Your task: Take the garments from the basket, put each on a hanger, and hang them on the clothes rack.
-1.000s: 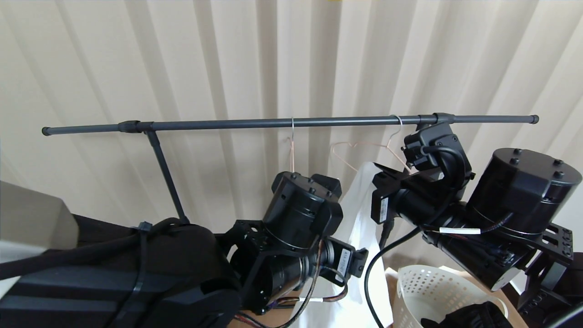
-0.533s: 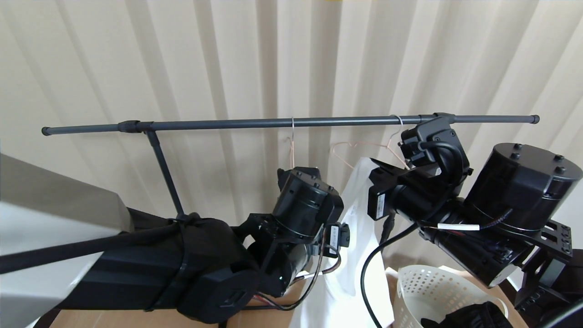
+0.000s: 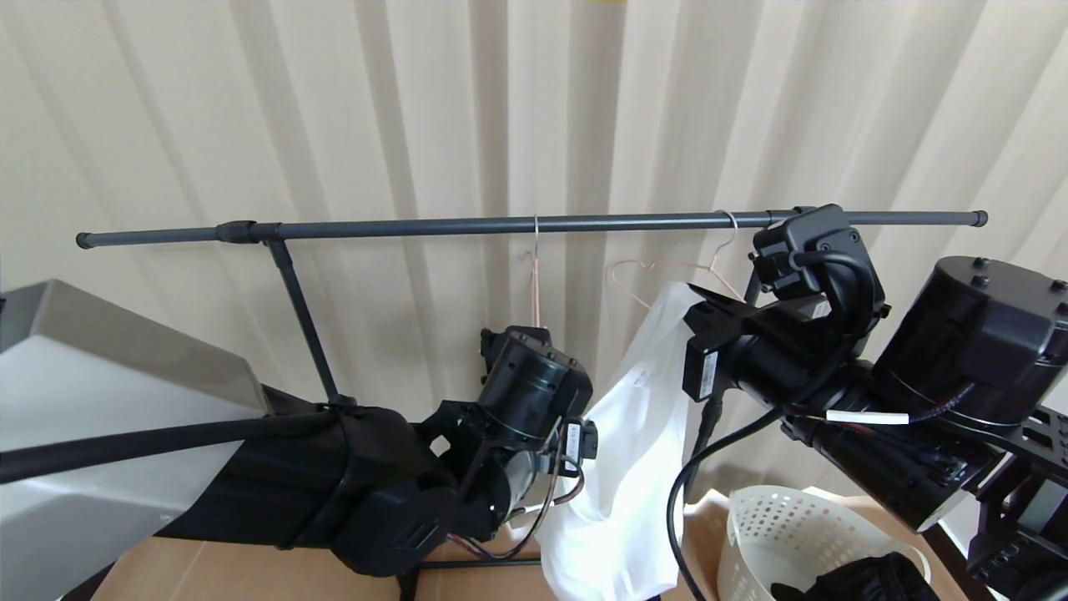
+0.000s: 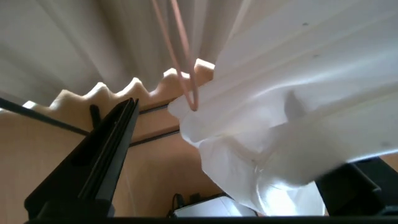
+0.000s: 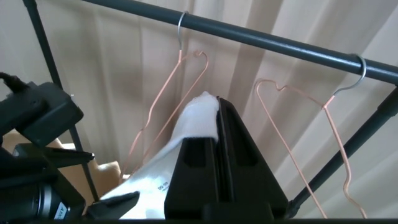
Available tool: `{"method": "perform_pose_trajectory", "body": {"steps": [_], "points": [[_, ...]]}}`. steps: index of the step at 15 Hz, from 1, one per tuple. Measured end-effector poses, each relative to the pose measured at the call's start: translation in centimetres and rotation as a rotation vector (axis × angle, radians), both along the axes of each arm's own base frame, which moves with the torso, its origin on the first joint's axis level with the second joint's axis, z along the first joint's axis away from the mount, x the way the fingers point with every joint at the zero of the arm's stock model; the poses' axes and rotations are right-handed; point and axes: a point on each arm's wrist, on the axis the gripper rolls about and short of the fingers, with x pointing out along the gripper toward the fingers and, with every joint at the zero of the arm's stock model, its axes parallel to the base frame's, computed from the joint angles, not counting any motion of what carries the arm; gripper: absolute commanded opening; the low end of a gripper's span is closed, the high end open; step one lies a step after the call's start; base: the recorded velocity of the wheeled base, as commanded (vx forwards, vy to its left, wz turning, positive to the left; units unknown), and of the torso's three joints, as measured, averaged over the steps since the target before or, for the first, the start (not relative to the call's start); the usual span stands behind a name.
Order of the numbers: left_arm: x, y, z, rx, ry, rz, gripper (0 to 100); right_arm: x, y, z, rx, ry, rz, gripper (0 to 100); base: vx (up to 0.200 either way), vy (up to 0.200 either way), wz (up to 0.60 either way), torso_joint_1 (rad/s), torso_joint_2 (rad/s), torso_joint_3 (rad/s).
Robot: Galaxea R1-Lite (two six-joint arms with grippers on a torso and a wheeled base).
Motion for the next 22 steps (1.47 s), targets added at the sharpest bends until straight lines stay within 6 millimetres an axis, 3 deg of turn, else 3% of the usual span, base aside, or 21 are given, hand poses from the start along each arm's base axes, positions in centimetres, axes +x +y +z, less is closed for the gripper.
{"method": "perform_pose_trajectory", "body": {"steps": [7,8,10,13,15,17,20,22], "points": [[-0.7,1.9,-2.5,0.073,0.061,0.048,100,1.9,-2.0,0.8,-0.013,-0.036,-0.068,0,0.0,0.0,0.0,0.0,0.0,0.0],[-0.8,2.0,-2.6,0.075,0.06,0.054,0,2.2,-2.3,0.9,-0.011,-0.04,-0.08,0,0.0,0.0,0.0,0.0,0.0,0.0],[-1.0,2.3,-2.7,0.078,0.057,0.057,0,2.6,-2.7,1.0,-0.011,-0.042,-0.1,0,0.0,0.0,0.0,0.0,0.0,0.0],[-1.7,2.9,-1.4,0.068,0.027,0.057,0,3.2,-3.0,1.0,-0.018,-0.04,-0.119,0,0.0,0.0,0.0,0.0,0.0,0.0],[-2.0,3.8,0.8,0.063,-0.028,0.045,0,3.6,-3.1,0.7,-0.044,-0.013,-0.134,0,0.0,0.0,0.0,0.0,0.0,0.0],[-1.8,5.1,3.7,0.067,-0.11,0.039,0,3.6,-3.2,-0.5,-0.125,0.098,-0.133,0,0.0,0.0,0.0,0.0,0.0,0.0],[-1.8,7.0,8.4,0.051,-0.235,0.045,0,3.0,-3.2,-0.7,-0.176,0.269,-0.126,0,0.0,0.0,0.0,0.0,0.0,0.0],[-1.7,7.8,11.2,0.025,-0.31,0.059,0,2.5,-2.9,1.3,-0.082,0.409,-0.137,0,0.0,0.0,0.0,0.0,0.0,0.0]]}}
